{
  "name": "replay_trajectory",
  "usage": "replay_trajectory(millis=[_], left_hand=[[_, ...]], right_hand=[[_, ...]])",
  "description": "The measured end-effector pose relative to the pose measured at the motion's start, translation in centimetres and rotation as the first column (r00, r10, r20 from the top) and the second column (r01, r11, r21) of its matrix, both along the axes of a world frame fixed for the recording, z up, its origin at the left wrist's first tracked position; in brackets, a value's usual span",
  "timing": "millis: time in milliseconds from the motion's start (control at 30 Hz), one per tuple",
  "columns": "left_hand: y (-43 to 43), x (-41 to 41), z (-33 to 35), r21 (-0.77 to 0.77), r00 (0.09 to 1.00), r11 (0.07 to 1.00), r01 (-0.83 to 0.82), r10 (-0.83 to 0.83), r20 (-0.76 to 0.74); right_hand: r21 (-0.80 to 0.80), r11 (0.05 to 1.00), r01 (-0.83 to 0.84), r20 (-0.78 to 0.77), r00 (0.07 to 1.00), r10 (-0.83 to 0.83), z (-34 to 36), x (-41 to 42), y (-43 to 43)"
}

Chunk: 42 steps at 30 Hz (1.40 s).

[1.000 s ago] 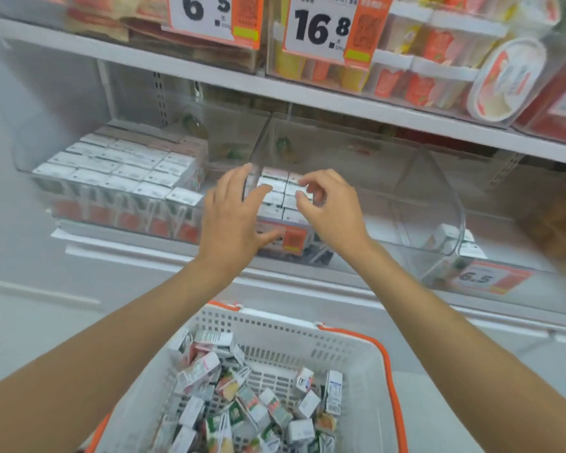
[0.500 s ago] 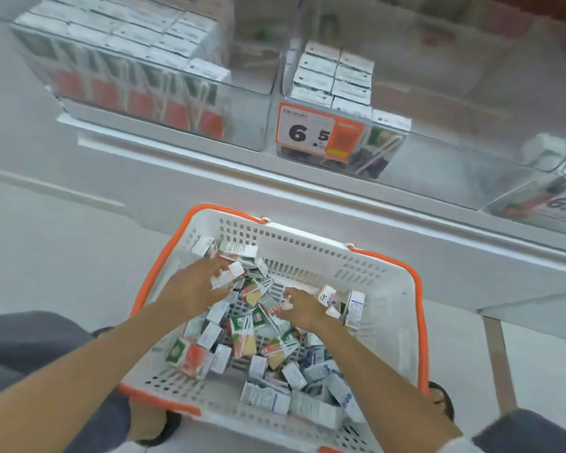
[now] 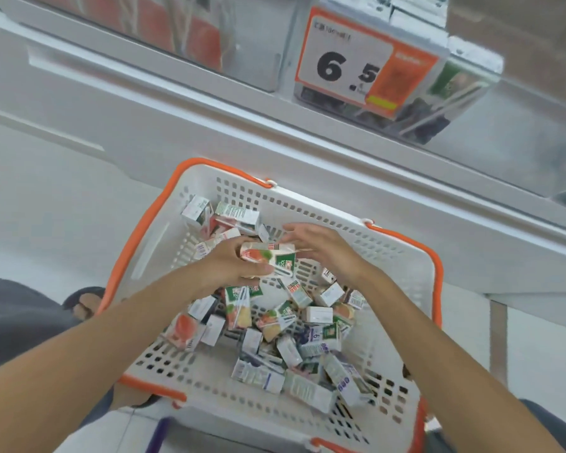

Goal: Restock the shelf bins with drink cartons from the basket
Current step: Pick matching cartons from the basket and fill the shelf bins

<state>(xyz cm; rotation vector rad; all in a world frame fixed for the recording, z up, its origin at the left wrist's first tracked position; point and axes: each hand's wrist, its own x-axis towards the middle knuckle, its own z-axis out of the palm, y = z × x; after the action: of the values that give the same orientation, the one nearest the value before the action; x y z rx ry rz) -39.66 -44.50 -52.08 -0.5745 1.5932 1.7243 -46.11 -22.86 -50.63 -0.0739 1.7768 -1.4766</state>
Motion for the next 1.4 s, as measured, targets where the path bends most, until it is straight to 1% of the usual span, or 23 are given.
replay_trajectory(millis=[33, 67, 100, 167, 233, 267, 300, 333, 400, 467, 500, 567, 633, 667, 733, 800, 933, 1000, 1100, 1167, 1233, 1300, 1400], left_hand=[[-0.3, 0.0, -0.2, -0.036, 0.999, 0.998, -0.047, 0.047, 0.008], [-0.8, 0.0, -0.4, -0.099, 0.997, 0.992, -0.079, 0.08, 0.007], [-1.3, 0.1, -0.6, -0.163, 0.995, 0.982, -0.096, 0.098, 0.006], [-2.1, 0.4, -0.9, -0.24, 0.994, 0.965, -0.103, 0.107, 0.005], [-2.8, 0.9, -1.0, -0.251, 0.991, 0.959, -0.13, 0.136, 0.005], [-3.1, 1.0, -1.1, -0.239, 0.987, 0.959, -0.151, 0.157, 0.007], [-3.4, 1.2, -1.1, -0.23, 0.985, 0.959, -0.163, 0.17, 0.008], [-3.6, 1.2, -1.1, -0.222, 0.985, 0.96, -0.169, 0.175, 0.007], [-3.8, 1.2, -1.0, -0.185, 0.979, 0.962, -0.201, 0.203, -0.008], [-3.6, 0.8, -0.5, -0.151, 0.973, 0.962, -0.229, 0.226, -0.037], [-3.2, 0.6, -0.1, -0.134, 0.976, 0.967, -0.219, 0.213, -0.054], [-2.1, 0.1, 0.9, -0.109, 0.978, 0.975, -0.195, 0.186, -0.089], [-0.6, -0.3, 2.6, -0.039, 0.973, 0.976, -0.215, 0.21, -0.099], [0.4, -0.5, 3.7, 0.036, 0.972, 0.977, -0.212, 0.215, -0.097], [2.8, -0.6, 6.6, 0.194, 0.981, 0.975, -0.108, 0.136, -0.14], [5.4, -0.6, 9.6, 0.253, 0.975, 0.967, -0.009, 0.065, -0.213], [10.5, -0.7, 14.9, 0.173, 0.938, 0.984, 0.045, 0.018, -0.346], [13.3, -1.0, 17.5, 0.155, 0.914, 0.981, 0.113, -0.041, -0.404], [17.5, -1.7, 21.6, 0.189, 0.864, 0.967, 0.173, -0.057, -0.499], [19.9, -2.4, 24.3, 0.116, 0.779, 0.969, 0.217, -0.101, -0.618], [21.9, -3.4, 26.6, -0.06, 0.635, 0.961, 0.272, -0.226, -0.739], [23.8, -4.9, 28.3, -0.18, 0.518, 0.935, 0.306, -0.322, -0.792], [26.8, -7.5, 30.2, -0.286, 0.387, 0.884, 0.369, -0.426, -0.818]], right_hand=[[0.05, 0.998, 0.044, -0.017, 0.999, -0.043, -0.9, 0.0, 0.0], [0.167, 0.984, 0.059, -0.064, 0.997, -0.049, -2.3, 0.3, -0.2], [0.302, 0.953, 0.03, -0.099, 0.995, 0.0, -4.0, 0.9, -0.3], [0.509, 0.85, -0.137, -0.031, 0.984, 0.178, -7.5, 2.5, -0.8], [0.679, 0.648, -0.345, 0.029, 0.895, 0.446, -10.8, 4.3, -1.3], [0.76, 0.553, -0.343, 0.001, 0.851, 0.526, -11.9, 4.7, -1.5], [0.808, 0.519, -0.278, -0.057, 0.841, 0.538, -12.3, 4.8, -1.6], [0.807, 0.55, -0.217, -0.105, 0.863, 0.495, -12.1, 4.5, -1.7], [0.671, 0.733, -0.107, -0.17, 0.941, 0.293, -10.3, 3.4, -1.6], [0.452, 0.891, 0.046, -0.189, 0.981, 0.045, -6.4, 1.9, -0.9], [0.353, 0.931, 0.093, -0.176, 0.984, -0.032, -4.0, 1.3, -0.5], [0.198, 0.975, 0.103, -0.156, 0.985, -0.072, 1.3, 0.5, 0.3], [0.09, 0.992, 0.089, -0.184, 0.98, -0.071, 5.9, 0.5, 1.2], [0.031, 0.994, 0.107, -0.19, 0.977, -0.099, 7.9, 0.6, 1.7], [-0.097, 0.981, 0.168, -0.16, 0.97, -0.182, 11.3, 1.1, 2.5], [-0.14, 0.967, 0.213, -0.192, 0.952, -0.237, 13.8, 1.7, 3.5], [-0.008, 0.966, 0.258, -0.429, 0.872, -0.236, 18.3, 3.1, 6.6], [-0.06, 0.964, 0.258, -0.4, 0.879, -0.26, 20.5, 4.0, 8.7], [-0.171, 0.934, 0.314, -0.239, 0.906, -0.348, 24.2, 4.6, 12.3], [-0.182, 0.932, 0.314, -0.247, 0.903, -0.353, 26.7, 4.5, 15.0], [-0.166, 0.93, 0.328, -0.319, 0.875, -0.365, 29.0, 4.3, 17.5], [-0.146, 0.923, 0.355, -0.405, 0.83, -0.383, 30.5, 3.7, 19.6], [-0.177, 0.892, 0.417, -0.484, 0.752, -0.447, 31.4, 2.4, 22.6]])
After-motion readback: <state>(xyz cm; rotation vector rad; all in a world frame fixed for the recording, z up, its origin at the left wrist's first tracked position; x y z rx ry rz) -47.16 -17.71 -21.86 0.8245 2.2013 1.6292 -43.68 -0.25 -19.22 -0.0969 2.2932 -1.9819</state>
